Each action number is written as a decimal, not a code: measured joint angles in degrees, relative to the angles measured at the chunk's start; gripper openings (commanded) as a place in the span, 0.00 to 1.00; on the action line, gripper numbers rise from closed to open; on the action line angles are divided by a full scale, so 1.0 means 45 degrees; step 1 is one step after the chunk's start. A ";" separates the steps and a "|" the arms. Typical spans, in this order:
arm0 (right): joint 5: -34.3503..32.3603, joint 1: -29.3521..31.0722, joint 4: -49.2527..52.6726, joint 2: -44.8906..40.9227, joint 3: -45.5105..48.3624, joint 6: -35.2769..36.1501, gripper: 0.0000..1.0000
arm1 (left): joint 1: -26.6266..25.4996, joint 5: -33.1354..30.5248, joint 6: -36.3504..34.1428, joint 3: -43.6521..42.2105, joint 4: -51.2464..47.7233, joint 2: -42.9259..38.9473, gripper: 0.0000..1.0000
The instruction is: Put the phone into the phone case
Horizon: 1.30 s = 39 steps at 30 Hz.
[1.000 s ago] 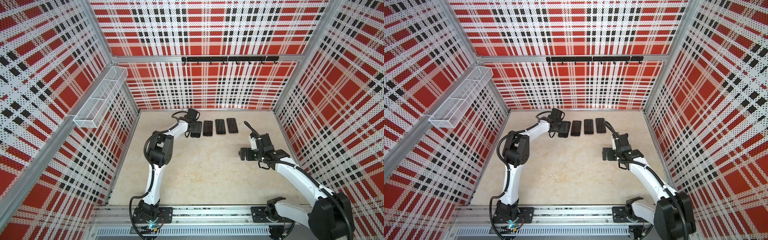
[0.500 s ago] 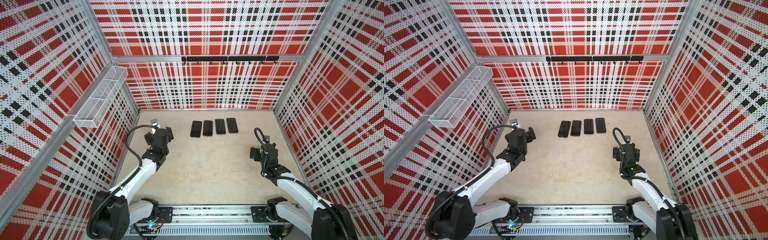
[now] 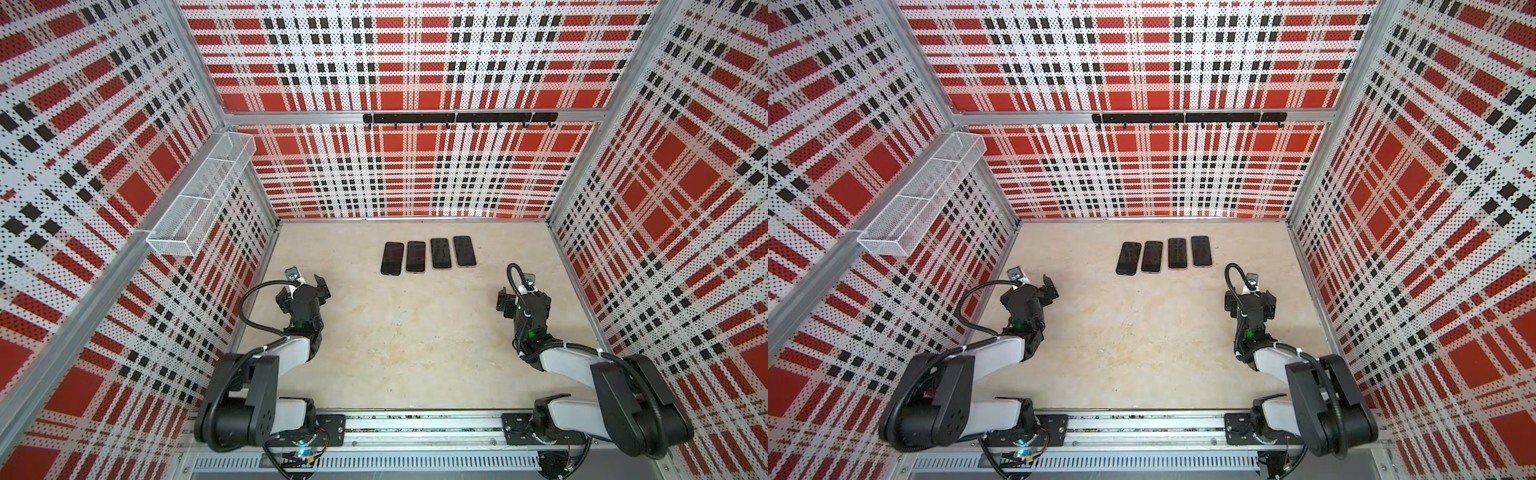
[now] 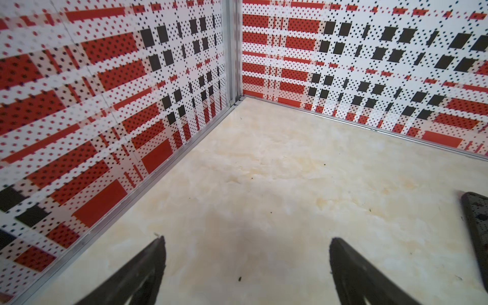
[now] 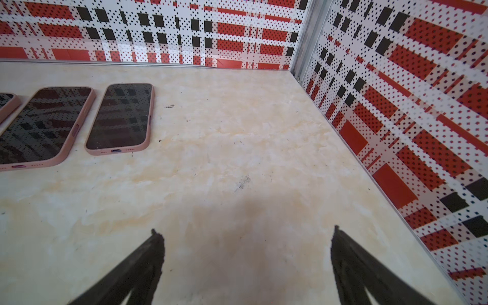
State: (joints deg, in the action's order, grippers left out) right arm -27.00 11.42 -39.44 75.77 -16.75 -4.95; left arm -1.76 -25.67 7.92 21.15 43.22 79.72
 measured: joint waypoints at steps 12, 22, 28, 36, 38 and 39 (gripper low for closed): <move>0.0554 -0.0350 -0.5275 0.2545 0.0452 0.0933 1.00 | 0.0287 0.1535 -0.0568 -0.0437 0.3619 0.1583 0.98; 0.0991 -0.1064 -0.6577 0.3211 0.0554 0.0461 1.00 | -0.0219 0.1069 -0.1112 -0.2234 0.7499 0.2356 0.98; 0.0981 -0.1069 -0.6635 0.3215 0.0529 0.0413 1.00 | -0.0219 0.0971 -0.1151 -0.2234 0.8019 0.2356 0.98; 0.0981 -0.1069 -0.6640 0.3215 0.0529 0.0413 1.00 | -0.0219 0.0942 -0.1161 -0.2234 0.8111 0.2356 0.98; 0.0981 -0.1069 -0.6635 0.3215 0.0529 0.0413 1.00 | -0.0219 0.0942 -0.1161 -0.2234 0.8111 0.2356 0.98; 0.0981 -0.1069 -0.6640 0.3211 0.0529 0.0413 1.00 | -0.0219 0.0942 -0.1161 -0.2234 0.8111 0.2356 0.98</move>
State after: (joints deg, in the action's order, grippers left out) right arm -22.59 6.61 -69.32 90.21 -14.37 -3.09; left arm -2.74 -21.43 2.70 11.09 79.72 90.32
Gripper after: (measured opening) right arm 0.997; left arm 0.982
